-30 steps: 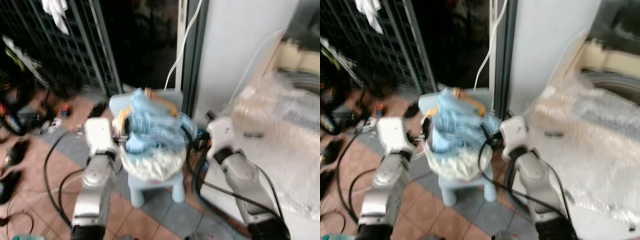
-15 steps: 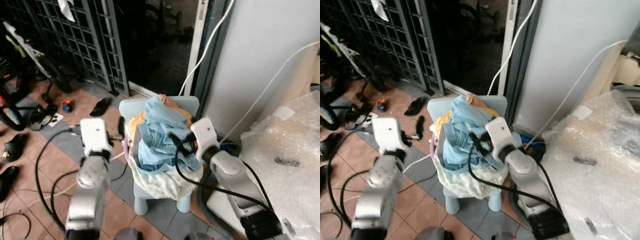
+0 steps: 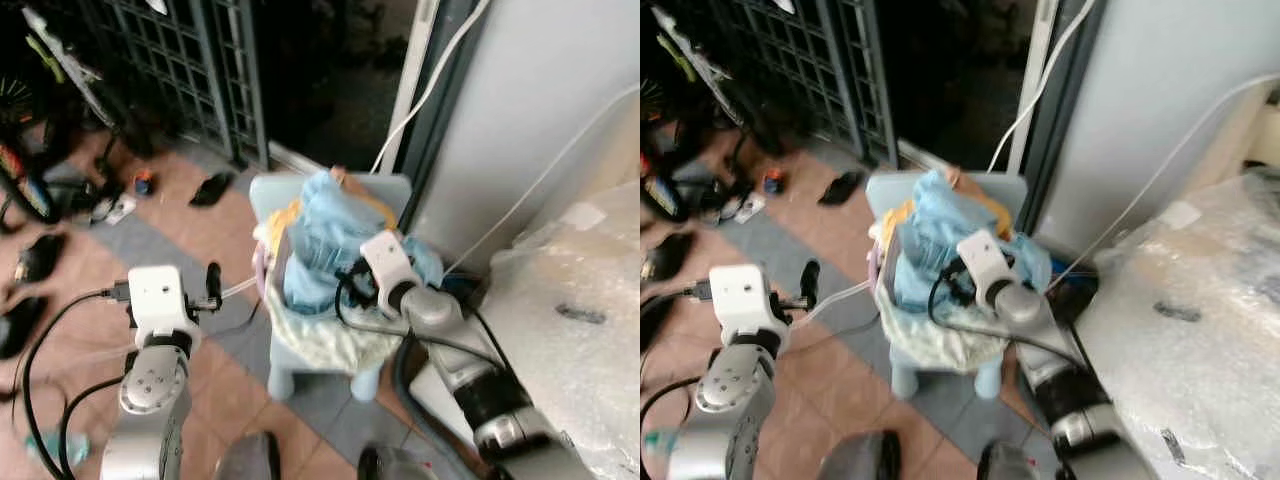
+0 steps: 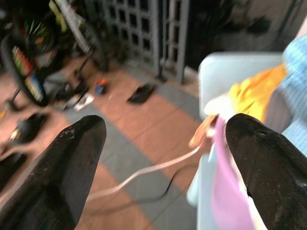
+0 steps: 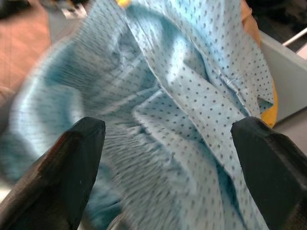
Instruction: Clothes washing
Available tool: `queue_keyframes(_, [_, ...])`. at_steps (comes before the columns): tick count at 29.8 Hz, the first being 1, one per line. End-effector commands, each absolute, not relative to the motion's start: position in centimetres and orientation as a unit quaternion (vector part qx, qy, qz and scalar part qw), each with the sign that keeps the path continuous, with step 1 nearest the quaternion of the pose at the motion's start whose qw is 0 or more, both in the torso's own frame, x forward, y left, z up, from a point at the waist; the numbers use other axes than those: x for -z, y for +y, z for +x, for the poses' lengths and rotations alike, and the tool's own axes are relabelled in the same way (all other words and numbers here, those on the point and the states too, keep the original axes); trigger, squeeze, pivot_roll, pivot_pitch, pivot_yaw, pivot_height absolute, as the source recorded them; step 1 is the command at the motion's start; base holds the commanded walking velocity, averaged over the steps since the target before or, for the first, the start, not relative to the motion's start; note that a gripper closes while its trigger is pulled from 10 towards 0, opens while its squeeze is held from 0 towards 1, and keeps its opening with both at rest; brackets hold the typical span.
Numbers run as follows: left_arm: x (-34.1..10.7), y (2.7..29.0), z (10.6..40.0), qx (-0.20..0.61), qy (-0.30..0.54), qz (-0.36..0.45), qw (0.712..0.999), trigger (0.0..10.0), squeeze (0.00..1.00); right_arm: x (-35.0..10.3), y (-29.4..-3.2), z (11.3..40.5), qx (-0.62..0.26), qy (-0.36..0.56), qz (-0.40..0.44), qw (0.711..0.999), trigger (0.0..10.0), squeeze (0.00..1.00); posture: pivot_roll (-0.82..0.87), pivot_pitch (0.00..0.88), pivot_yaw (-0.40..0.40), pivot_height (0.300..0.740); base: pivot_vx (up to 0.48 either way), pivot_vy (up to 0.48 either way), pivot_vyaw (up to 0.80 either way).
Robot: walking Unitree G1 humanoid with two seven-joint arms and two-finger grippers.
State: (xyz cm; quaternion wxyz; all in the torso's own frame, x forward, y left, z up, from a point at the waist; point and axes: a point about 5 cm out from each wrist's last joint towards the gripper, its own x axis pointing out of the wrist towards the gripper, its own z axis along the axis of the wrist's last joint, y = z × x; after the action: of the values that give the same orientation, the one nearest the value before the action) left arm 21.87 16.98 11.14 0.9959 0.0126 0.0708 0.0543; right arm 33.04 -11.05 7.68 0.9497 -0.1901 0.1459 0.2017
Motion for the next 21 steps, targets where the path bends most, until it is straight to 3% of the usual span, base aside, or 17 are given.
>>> queue_keyframes(1, [-11.0, 17.2, 21.1, -0.055, 0.087, 0.015, 0.995, 10.0, 0.00, -8.0, -10.5, 33.7, -0.195, 0.141, -0.191, 0.952, 10.0, 0.00, 0.15, 0.194, 0.014, 0.740, 0.000, 0.000, 0.80])
queue_keyframes(10, [-11.2, 16.8, 20.8, -0.057, 0.100, 0.010, 0.993, 10.0, 0.00, -5.5, -11.9, 34.3, -0.135, 0.239, -0.190, 0.943, 10.0, 0.00, 0.14, 0.215, 0.001, 0.740, 0.000, 0.000, 0.07])
queue_keyframes(11, [-11.2, 16.8, 20.8, -0.056, 0.101, 0.009, 0.993, 10.0, 0.00, -5.2, -12.0, 34.2, -0.133, 0.246, -0.188, 0.941, 6.1, 0.00, 0.14, 0.215, 0.000, 0.740, 0.000, 0.000, 0.00])
queue_keyframes(12, [-11.2, 16.8, 20.8, -0.056, 0.101, 0.009, 0.993, 10.0, 0.00, -5.2, -12.0, 34.2, -0.133, 0.246, -0.188, 0.941, 6.1, 0.00, 0.14, 0.215, 0.000, 0.740, 0.000, 0.000, 0.00])
queue_keyframes(14, [-11.1, 16.5, 20.8, -0.054, 0.104, 0.007, 0.993, 10.0, 0.00, -4.7, -12.0, 34.0, -0.133, 0.259, -0.178, 0.940, 0.0, 0.00, 0.14, 0.213, -0.004, 0.740, 0.000, 0.000, 0.00])
queue_keyframes(21, [-11.0, 16.4, 21.2, -0.056, 0.107, 0.002, 0.993, 10.0, 0.00, -3.9, -11.2, 33.5, -0.147, 0.272, -0.170, 0.936, 0.0, 0.00, 0.15, 0.211, -0.012, 0.740, 0.000, 0.000, 0.00])
